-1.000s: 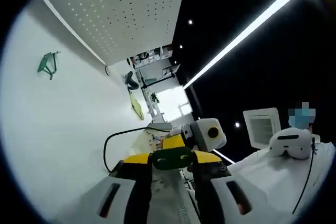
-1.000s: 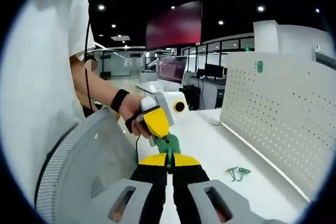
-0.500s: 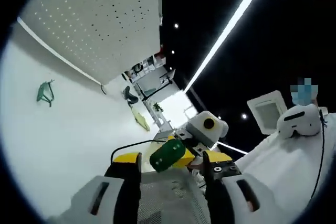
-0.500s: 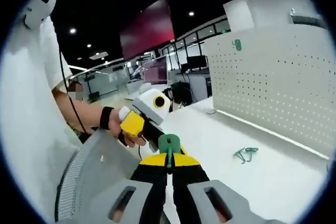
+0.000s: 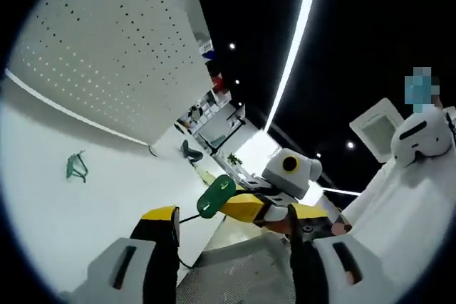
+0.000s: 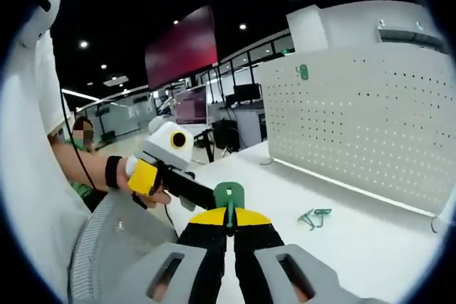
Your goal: Insert the hook assembly into the mounting plate slot until the hook locks in place.
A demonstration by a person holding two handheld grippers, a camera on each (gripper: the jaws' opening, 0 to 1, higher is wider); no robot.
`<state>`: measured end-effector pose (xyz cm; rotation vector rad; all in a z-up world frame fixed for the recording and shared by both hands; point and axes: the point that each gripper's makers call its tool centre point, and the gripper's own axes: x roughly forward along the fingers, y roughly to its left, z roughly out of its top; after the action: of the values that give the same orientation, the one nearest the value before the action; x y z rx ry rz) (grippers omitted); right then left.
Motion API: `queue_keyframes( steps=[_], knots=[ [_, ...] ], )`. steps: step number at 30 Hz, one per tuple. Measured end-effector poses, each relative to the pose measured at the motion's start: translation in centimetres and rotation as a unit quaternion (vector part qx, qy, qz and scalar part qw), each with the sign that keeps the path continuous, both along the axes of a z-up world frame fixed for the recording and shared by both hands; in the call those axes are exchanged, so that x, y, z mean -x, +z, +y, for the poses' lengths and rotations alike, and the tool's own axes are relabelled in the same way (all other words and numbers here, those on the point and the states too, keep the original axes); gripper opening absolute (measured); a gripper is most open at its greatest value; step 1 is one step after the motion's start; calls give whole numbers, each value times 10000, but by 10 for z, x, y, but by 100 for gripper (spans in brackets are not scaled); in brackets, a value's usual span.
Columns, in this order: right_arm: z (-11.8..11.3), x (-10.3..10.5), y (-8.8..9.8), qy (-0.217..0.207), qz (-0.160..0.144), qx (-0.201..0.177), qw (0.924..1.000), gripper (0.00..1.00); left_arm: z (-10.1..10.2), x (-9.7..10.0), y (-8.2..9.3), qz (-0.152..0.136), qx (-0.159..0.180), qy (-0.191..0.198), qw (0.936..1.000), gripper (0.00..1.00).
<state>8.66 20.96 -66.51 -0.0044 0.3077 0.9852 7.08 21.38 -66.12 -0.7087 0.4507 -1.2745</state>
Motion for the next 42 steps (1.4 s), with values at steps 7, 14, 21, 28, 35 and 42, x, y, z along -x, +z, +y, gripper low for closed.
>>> queue_keyframes(
  steps=[7, 14, 21, 28, 35, 42],
  knots=[
    [-3, -13, 7, -247, -38, 61, 9997, 1, 9, -7, 5, -538, -405, 463, 9967, 72],
    [-3, -22, 12, -579, -98, 91, 9982, 1, 23, -15, 23, -989, -552, 1106, 9874, 79],
    [4, -30, 14, -839, -214, 252, 9959, 1, 40, -12, 35, -1306, -677, 1391, 9793, 84],
    [6, -37, 22, -1105, -226, 139, 9935, 1, 59, -12, 29, -1566, -1168, 1575, 9680, 89],
    [6, -52, 34, -1338, -277, 96, 9906, 1, 68, -5, 29, -1966, -1595, 1698, 9524, 92],
    [6, -74, 49, -1653, -328, 52, 9857, 1, 73, -4, 30, -2257, -1840, 1693, 9416, 94]
  ],
)
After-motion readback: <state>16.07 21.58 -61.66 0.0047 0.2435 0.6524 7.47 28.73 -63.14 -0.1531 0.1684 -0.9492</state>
